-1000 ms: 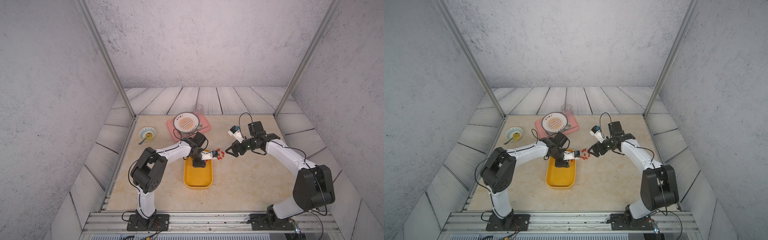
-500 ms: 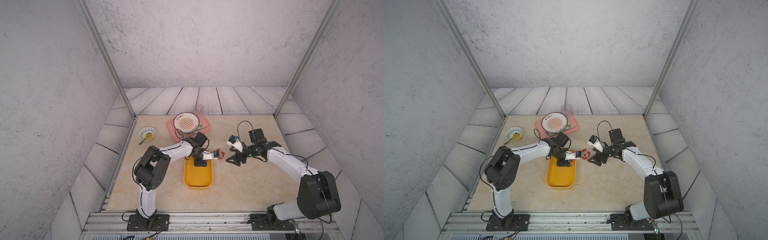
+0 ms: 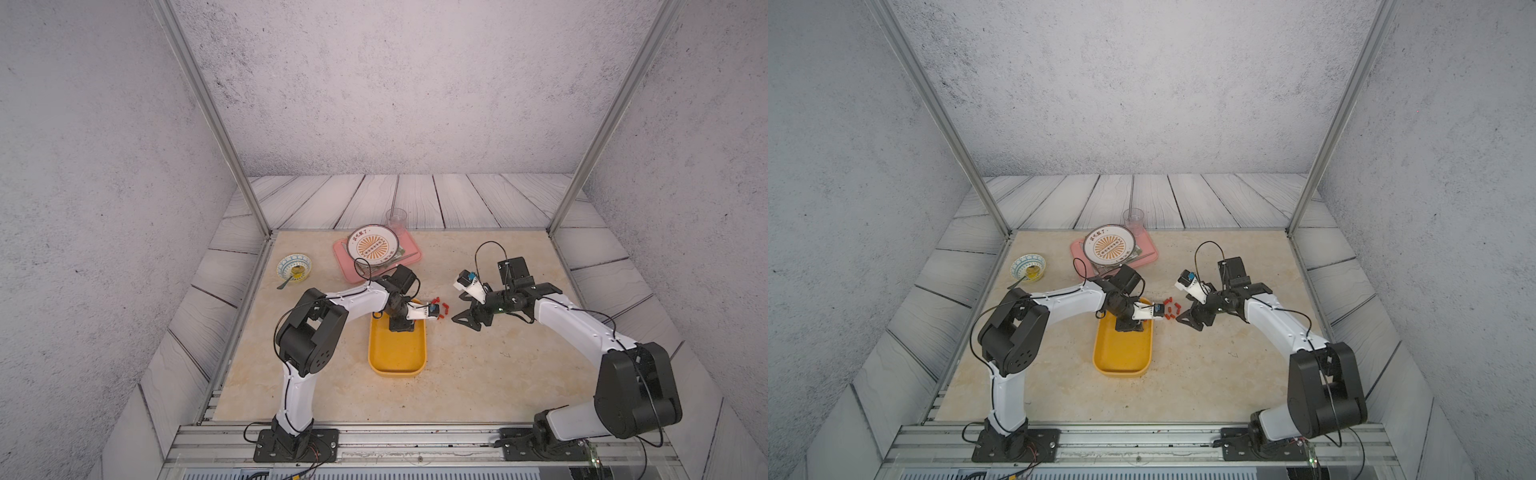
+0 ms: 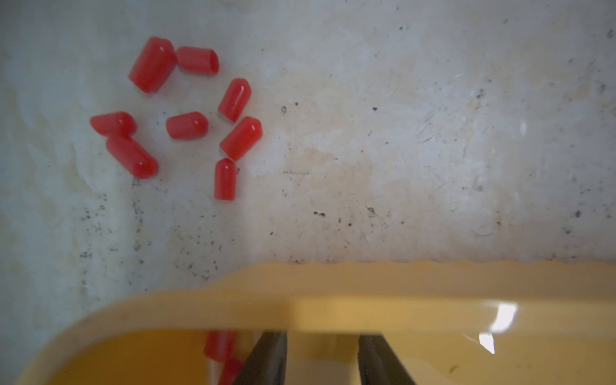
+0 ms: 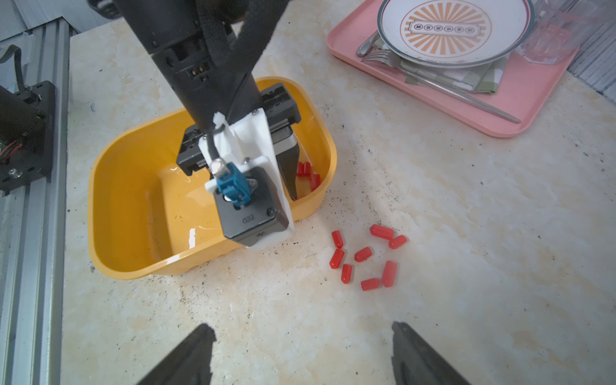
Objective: Take the screw protection sleeves out of the storage box
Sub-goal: Pick up the screw protection sleeve from the storage box.
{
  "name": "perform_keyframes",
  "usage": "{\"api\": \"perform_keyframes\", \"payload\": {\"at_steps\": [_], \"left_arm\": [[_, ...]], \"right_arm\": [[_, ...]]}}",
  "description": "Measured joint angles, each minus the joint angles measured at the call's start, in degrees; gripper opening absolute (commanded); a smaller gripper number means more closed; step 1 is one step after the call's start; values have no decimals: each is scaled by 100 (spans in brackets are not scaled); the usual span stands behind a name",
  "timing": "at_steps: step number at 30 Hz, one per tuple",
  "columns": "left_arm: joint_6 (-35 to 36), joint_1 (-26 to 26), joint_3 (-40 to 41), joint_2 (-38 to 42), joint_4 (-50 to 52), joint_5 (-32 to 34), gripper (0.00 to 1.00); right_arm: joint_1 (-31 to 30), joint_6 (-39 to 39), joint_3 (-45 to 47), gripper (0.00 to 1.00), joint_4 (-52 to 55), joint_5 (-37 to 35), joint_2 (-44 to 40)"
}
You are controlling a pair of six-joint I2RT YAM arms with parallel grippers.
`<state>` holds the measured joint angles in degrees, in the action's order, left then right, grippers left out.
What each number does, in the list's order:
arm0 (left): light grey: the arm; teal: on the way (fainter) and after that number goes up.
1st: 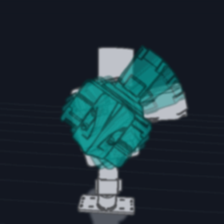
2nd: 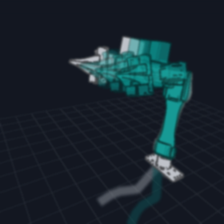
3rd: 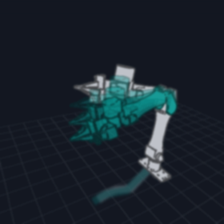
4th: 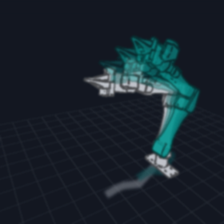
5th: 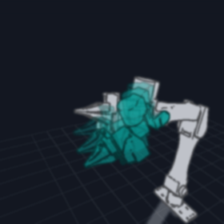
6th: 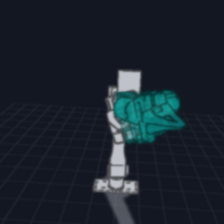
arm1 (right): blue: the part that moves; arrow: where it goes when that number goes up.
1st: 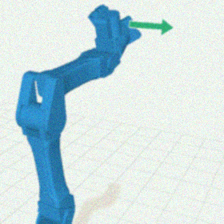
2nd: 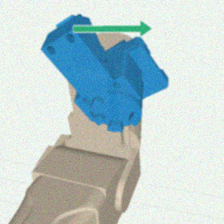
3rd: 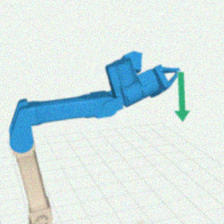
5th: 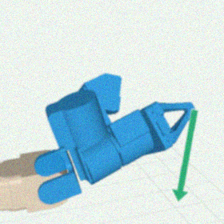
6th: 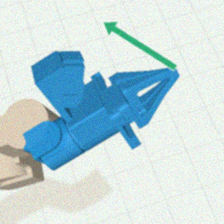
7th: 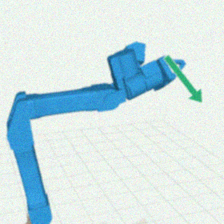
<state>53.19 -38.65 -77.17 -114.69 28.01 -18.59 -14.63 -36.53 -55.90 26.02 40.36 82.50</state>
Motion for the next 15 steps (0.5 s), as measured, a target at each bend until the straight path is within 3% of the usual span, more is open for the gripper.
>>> {"api": "perform_keyframes", "payload": {"at_steps": [15], "left_arm": [[61,105,-26,0,-168,-133,37]], "right_arm": [[0,-13,0,86,0,-33,2]]}}
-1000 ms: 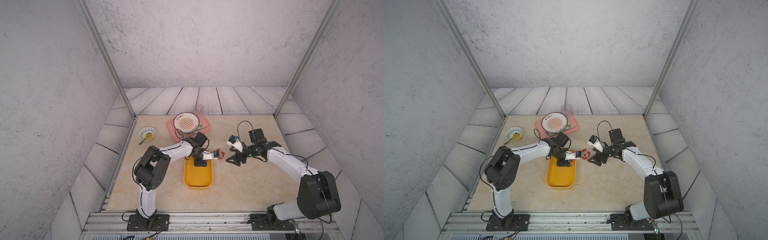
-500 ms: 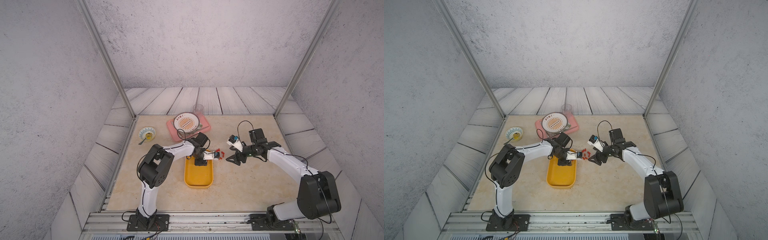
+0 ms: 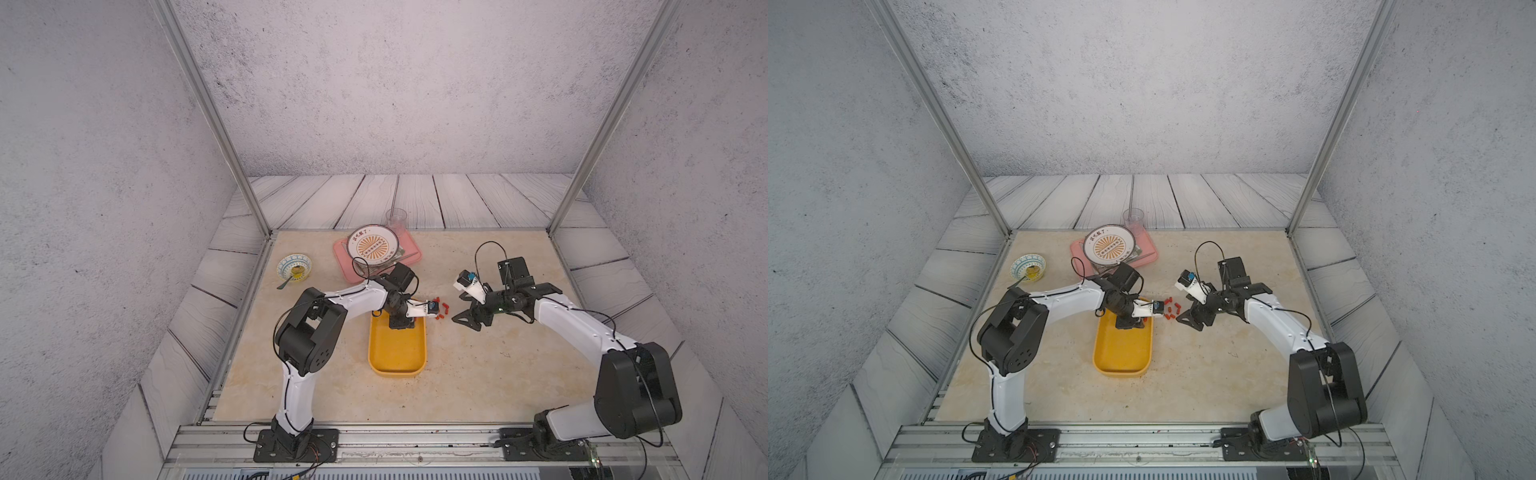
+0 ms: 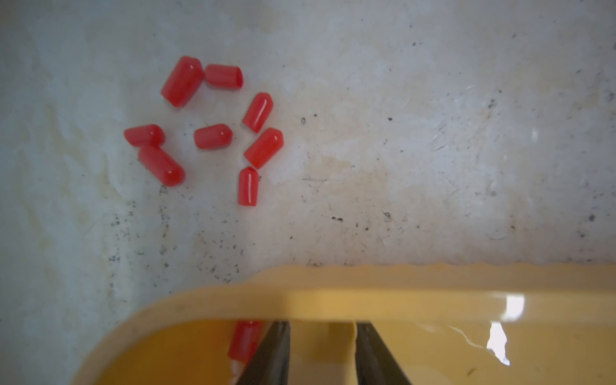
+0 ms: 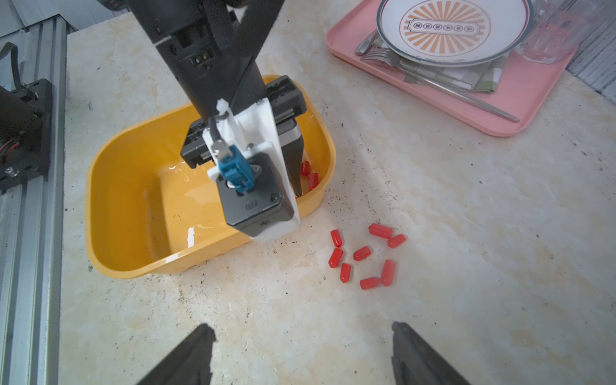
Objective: Take the screw protection sleeves out of the storage box
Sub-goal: Pick up the screw protection sleeve from the storage box.
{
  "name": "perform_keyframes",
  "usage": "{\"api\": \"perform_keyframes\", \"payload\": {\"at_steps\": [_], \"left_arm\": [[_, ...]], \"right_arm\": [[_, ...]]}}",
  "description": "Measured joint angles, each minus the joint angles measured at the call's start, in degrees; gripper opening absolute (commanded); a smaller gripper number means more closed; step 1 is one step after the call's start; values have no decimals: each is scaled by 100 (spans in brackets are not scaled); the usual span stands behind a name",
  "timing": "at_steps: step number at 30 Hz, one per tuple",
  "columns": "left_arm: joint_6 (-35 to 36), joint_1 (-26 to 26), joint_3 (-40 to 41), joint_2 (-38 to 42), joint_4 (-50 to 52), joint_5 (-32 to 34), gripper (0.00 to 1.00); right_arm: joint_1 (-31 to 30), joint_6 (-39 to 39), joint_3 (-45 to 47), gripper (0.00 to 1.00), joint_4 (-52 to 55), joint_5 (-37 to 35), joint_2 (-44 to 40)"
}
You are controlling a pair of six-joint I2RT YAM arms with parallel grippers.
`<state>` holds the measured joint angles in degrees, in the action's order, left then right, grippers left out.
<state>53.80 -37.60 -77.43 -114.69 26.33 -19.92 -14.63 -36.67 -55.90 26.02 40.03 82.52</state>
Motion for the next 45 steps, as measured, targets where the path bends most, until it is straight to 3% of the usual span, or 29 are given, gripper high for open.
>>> {"api": "perform_keyframes", "payload": {"at_steps": [18,36,45], "left_arm": [[151,2,-345,-323,-28,2,35],[92,-2,-372,-374,4,66,15],[-146,-2,-269,-2,22,59,9]], "right_arm": [[0,0,0,86,7,-76,9],[-4,0,0,86,7,-133,20],[-4,2,-2,85,9,-162,20]]}}
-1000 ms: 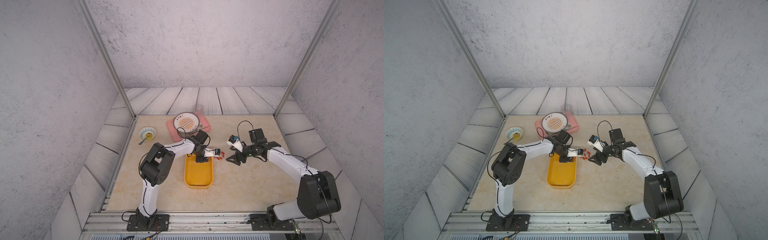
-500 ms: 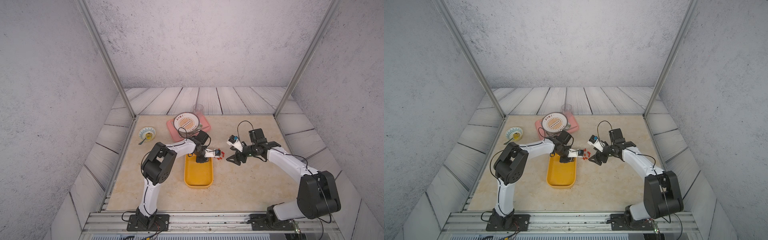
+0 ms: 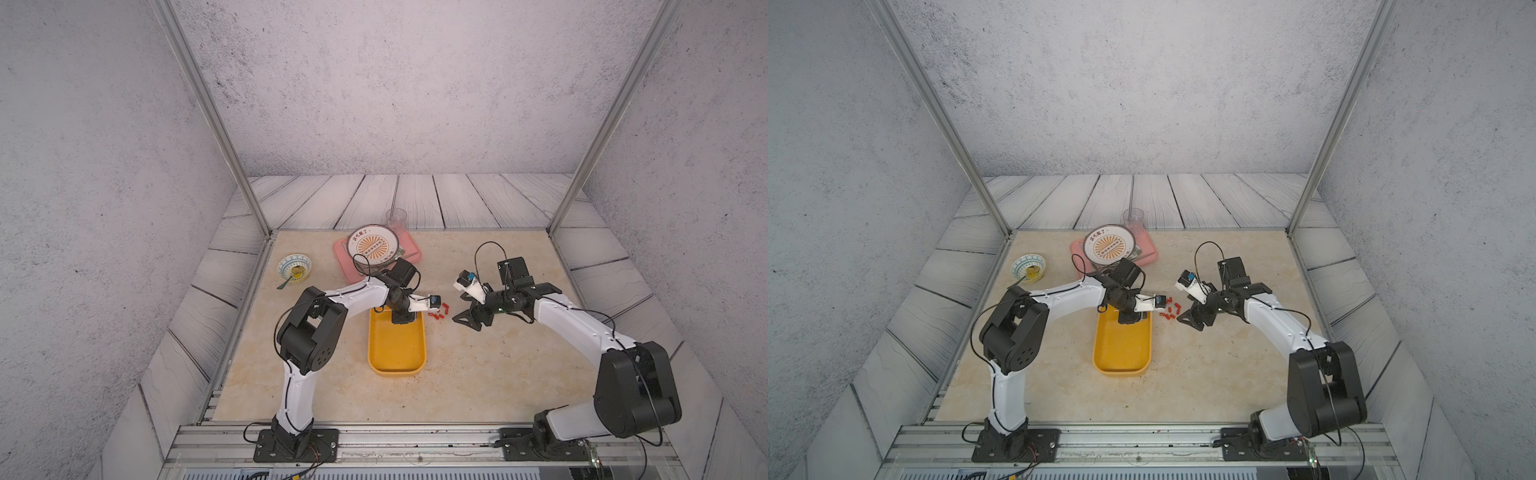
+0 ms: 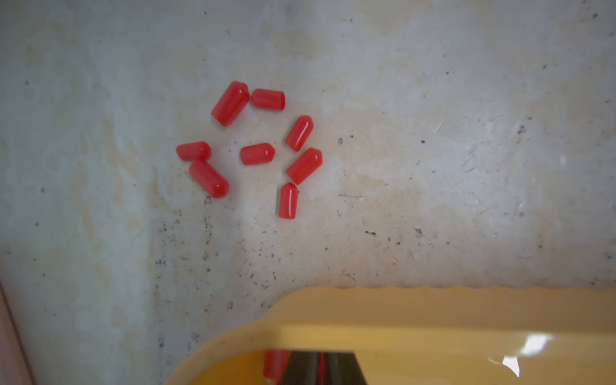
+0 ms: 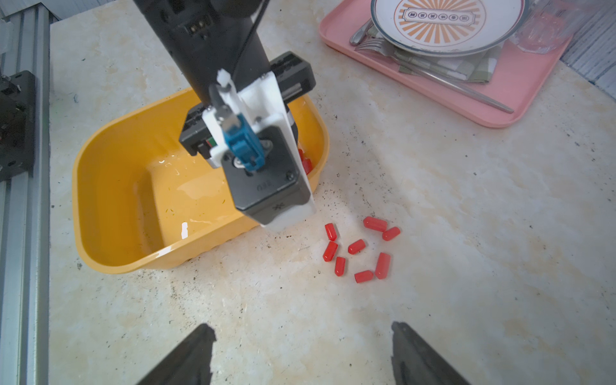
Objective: Take the screw protection sleeves out of the storage box
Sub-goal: Pick up the screw protection sleeve from the storage box.
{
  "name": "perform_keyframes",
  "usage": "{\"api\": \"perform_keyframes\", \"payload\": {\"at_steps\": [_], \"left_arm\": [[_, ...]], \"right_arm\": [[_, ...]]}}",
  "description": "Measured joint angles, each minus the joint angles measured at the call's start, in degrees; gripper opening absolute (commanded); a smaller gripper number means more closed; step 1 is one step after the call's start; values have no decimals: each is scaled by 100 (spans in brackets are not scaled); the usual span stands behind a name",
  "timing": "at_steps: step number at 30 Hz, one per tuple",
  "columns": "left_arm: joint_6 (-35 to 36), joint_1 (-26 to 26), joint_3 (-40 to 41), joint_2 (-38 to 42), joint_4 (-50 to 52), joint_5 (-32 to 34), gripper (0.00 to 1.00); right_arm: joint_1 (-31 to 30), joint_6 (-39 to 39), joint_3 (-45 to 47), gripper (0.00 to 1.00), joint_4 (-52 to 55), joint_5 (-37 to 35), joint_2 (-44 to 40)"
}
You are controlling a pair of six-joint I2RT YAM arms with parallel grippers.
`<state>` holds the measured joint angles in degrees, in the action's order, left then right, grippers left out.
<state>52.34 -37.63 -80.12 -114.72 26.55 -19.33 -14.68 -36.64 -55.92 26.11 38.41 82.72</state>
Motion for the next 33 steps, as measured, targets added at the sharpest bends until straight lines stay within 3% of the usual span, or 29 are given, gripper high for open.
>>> {"api": "perform_keyframes", "payload": {"at_steps": [16,27,33], "left_arm": [[-702,284,52,310,682,-542,10],[-2223,354,-310,470,1185,-1163,9],[-3108,356,-616,470,1377,-1088,8]], "right_arm": [[0,0,2,85,2,-107,0],[0,-2,0,85,52,-197,0],[0,-2,0,85,87,-238,0]]}}
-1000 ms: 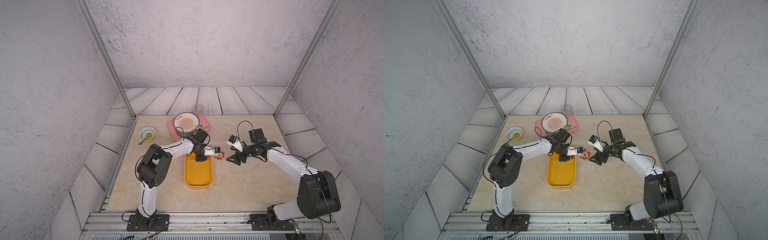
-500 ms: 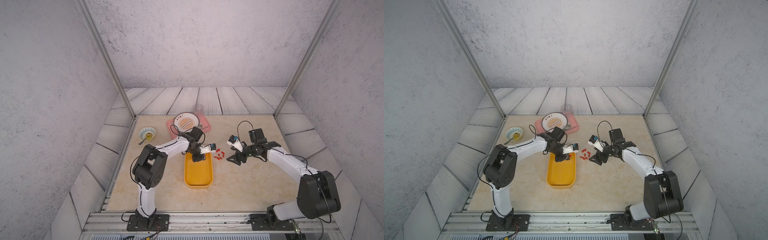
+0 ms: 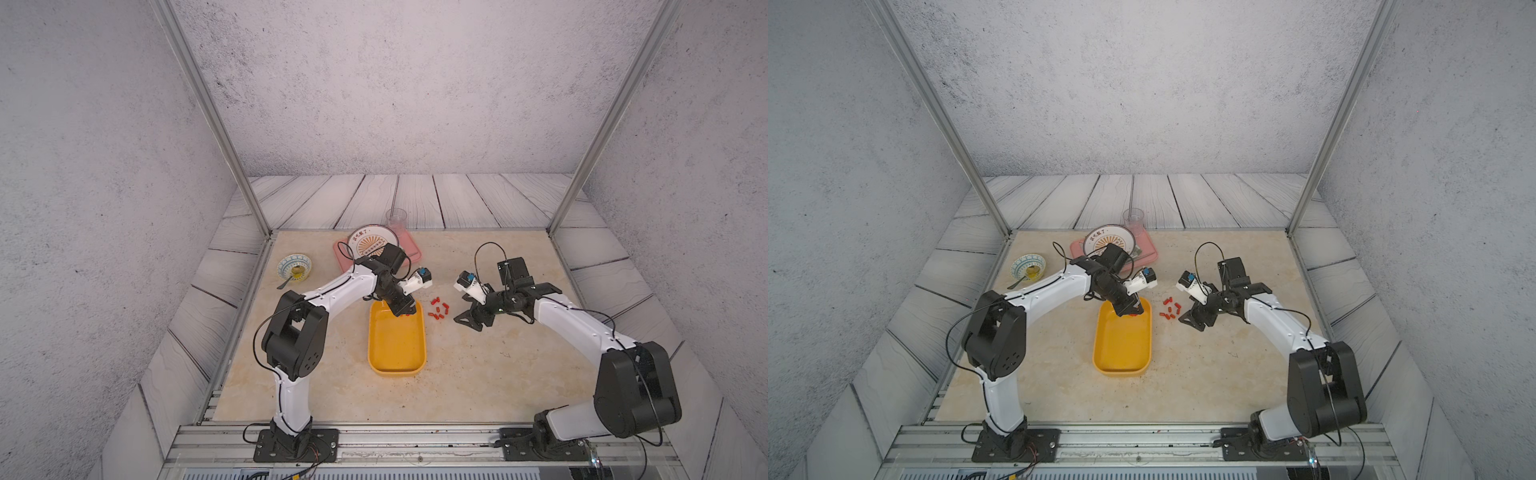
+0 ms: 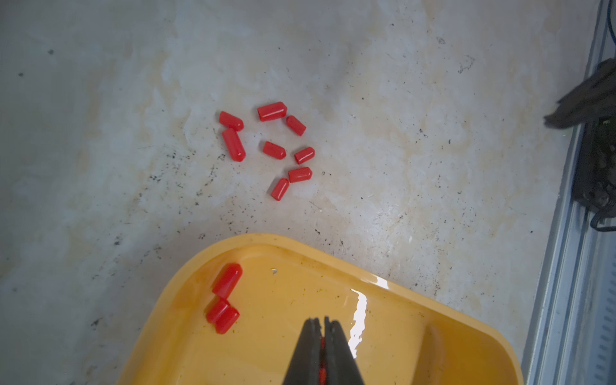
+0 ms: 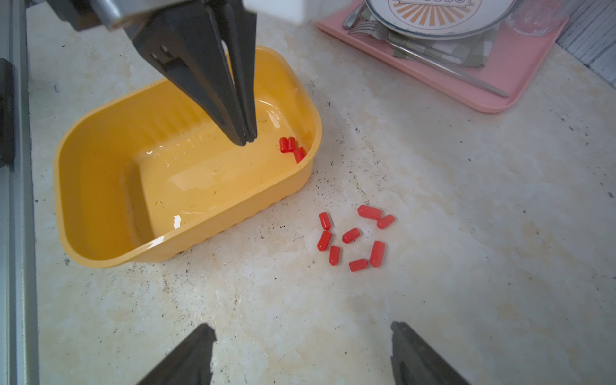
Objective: Take the screw protection sleeves out of the storage box
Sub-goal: Pick up the screw protection sleeve from the storage box.
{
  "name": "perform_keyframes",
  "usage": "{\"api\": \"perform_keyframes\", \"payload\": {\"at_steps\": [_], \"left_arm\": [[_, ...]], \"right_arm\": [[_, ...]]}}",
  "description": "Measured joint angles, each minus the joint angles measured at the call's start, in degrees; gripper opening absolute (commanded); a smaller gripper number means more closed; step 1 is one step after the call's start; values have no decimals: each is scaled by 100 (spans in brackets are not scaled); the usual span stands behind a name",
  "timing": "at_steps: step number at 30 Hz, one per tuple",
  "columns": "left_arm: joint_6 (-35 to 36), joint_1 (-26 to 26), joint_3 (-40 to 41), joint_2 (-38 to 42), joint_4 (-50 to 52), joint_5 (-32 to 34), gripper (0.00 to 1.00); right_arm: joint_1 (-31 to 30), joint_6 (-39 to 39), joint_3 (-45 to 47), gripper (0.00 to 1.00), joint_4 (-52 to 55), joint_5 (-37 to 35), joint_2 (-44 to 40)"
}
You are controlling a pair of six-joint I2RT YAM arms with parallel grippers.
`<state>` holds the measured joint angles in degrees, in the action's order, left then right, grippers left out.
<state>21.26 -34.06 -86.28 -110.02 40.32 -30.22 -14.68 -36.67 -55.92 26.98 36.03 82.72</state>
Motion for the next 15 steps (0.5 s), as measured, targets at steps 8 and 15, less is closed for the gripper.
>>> {"api": "perform_keyframes", "payload": {"at_steps": [8,15], "left_arm": [[-623,-2,-11,37,46,380,8],[-999,-48,-11,203,-48,824,8]], "right_arm": [[0,0,-4,85,44,-31,0],[0,11,-28,85,76,-129,4]]}}
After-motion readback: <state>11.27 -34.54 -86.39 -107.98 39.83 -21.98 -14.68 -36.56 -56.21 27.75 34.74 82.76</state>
